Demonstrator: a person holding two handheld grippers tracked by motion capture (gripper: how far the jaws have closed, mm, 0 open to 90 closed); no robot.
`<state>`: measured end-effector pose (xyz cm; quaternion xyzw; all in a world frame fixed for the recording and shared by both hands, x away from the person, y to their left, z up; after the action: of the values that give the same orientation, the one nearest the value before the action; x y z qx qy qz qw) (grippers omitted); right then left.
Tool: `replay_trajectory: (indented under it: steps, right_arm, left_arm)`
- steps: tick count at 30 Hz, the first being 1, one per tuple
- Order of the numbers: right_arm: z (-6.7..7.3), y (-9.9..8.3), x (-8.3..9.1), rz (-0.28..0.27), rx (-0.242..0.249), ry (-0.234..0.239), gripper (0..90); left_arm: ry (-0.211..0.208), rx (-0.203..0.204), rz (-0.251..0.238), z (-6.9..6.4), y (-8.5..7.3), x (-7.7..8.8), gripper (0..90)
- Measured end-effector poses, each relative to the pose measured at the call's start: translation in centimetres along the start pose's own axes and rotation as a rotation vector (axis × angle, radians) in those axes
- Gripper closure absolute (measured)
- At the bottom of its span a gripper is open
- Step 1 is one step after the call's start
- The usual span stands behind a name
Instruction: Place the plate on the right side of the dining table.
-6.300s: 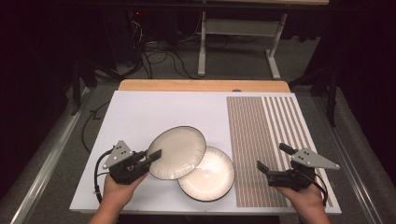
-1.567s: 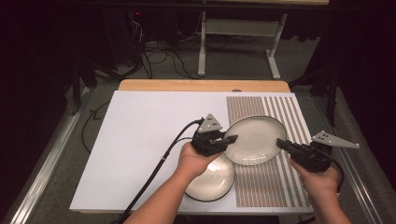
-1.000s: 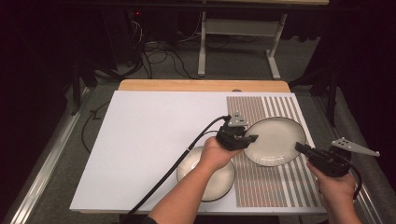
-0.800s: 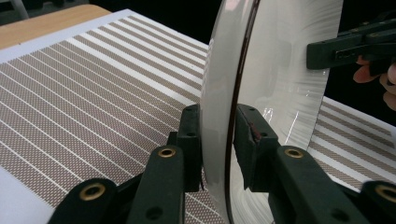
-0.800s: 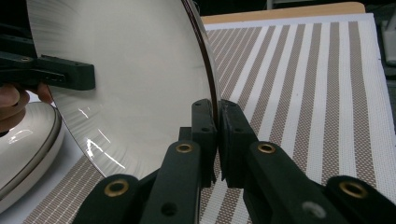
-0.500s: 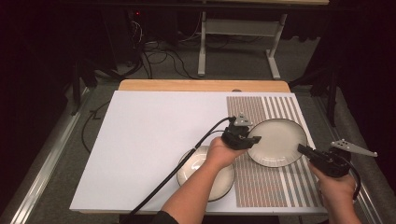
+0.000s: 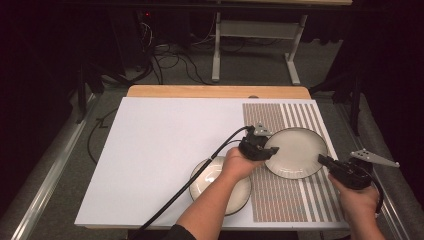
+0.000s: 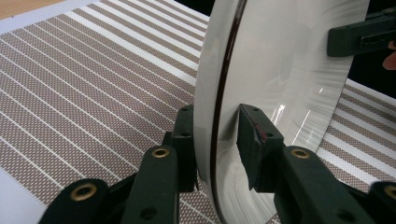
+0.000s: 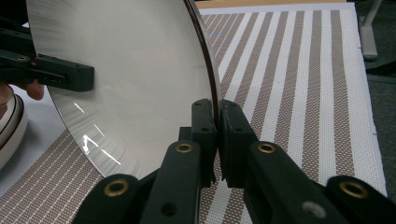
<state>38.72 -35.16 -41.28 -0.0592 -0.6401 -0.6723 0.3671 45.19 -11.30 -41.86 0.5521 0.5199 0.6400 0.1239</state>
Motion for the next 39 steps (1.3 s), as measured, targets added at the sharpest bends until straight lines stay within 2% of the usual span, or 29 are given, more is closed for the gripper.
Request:
replay_trajectory:
  steps: [3,4,6,7,8,11,12,13,16,21,23,24,27,28,31,33,34,36,39]
  right_arm:
    - [-0.1,0.0,0.0,0.003,-0.006,0.005,87.7]
    - [-0.1,0.0,-0.1,0.007,-0.008,0.006,87.7]
    - [-0.2,0.0,-0.1,0.009,-0.005,-0.007,87.3]
    - [-0.2,0.0,-0.1,0.009,-0.005,-0.007,87.3]
    - [-0.3,0.0,-0.1,0.007,-0.01,-0.005,87.4]
    - [-0.3,-0.1,-0.1,0.007,-0.01,-0.005,87.3]
    - [-0.2,-0.1,-0.1,0.006,-0.013,-0.008,87.2]
    - [-0.2,-0.1,-0.1,0.006,-0.013,-0.008,87.2]
    - [-0.2,-0.1,-0.1,0.004,-0.013,-0.011,87.1]
    - [-0.3,0.0,-0.2,0.005,-0.015,-0.011,87.2]
    - [-0.3,0.0,-0.3,0.004,-0.019,-0.011,87.2]
    - [-0.3,0.0,-0.3,0.004,-0.024,-0.012,87.2]
    - [-0.3,0.1,-0.4,0.007,-0.029,-0.012,87.1]
    - [-0.3,0.1,-0.4,0.006,-0.027,-0.011,87.2]
    - [-0.3,0.1,-0.4,0.007,-0.027,-0.015,87.1]
    - [-0.3,0.1,-0.4,0.008,-0.026,-0.02,87.0]
    - [-0.3,0.1,-0.5,0.008,-0.028,-0.02,87.0]
    - [-0.4,0.1,-0.5,0.01,-0.034,-0.021,86.8]
    - [-0.4,0.0,-0.5,0.012,-0.035,-0.025,86.6]
  left_arm:
    - [0.013,0.0,0.002,0.0,0.0,-0.1,68.2]
    - [0.047,-0.002,0.009,0.0,0.1,-0.2,67.8]
    - [0.079,-0.012,0.007,0.0,0.2,-0.2,62.8]
    - [0.076,-0.005,-0.003,0.1,0.3,-0.2,62.8]
    - [0.073,0.001,-0.005,0.2,0.4,0.1,57.0]
    - [0.075,0.001,-0.007,0.3,0.3,0.6,50.3]
    - [0.065,0.009,-0.032,0.4,0.3,1.3,48.2]
    - [0.065,0.009,-0.032,0.4,0.3,1.3,47.1]
    - [0.063,0.031,-0.075,0.7,0.0,2.9,45.1]
    - [0.069,0.052,-0.107,0.8,-0.4,4.5,39.1]
    - [0.089,0.051,-0.118,0.9,-0.7,5.4,34.9]
    - [0.113,0.048,-0.127,1.0,-1.1,6.1,31.1]
    - [0.135,0.051,-0.124,1.2,-1.7,6.8,23.5]
    - [0.149,0.057,-0.126,1.4,-2.1,7.3,23.5]
    - [0.179,0.082,-0.137,1.9,-3.0,8.4,15.4]
    - [0.192,0.092,-0.141,2.2,-3.5,9.0,6.2]
    - [0.207,0.092,-0.136,2.4,-3.9,9.6,6.2]
    - [0.219,0.104,-0.142,2.9,-4.6,10.6,0.6]
    - [0.224,0.11,-0.148,3.3,-5.3,11.5,0.1]
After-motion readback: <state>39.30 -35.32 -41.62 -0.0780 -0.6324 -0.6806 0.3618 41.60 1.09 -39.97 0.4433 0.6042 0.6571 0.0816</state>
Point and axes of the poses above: each handheld gripper's, and its own axes: x roughly backward along the jaws, y roughly out of its top, z roughly to its left, the point moved 5 cm from there along -x, roughly forward along the jaws, and after that the axes turned 4 degrees about z, right-handed, at the moved point
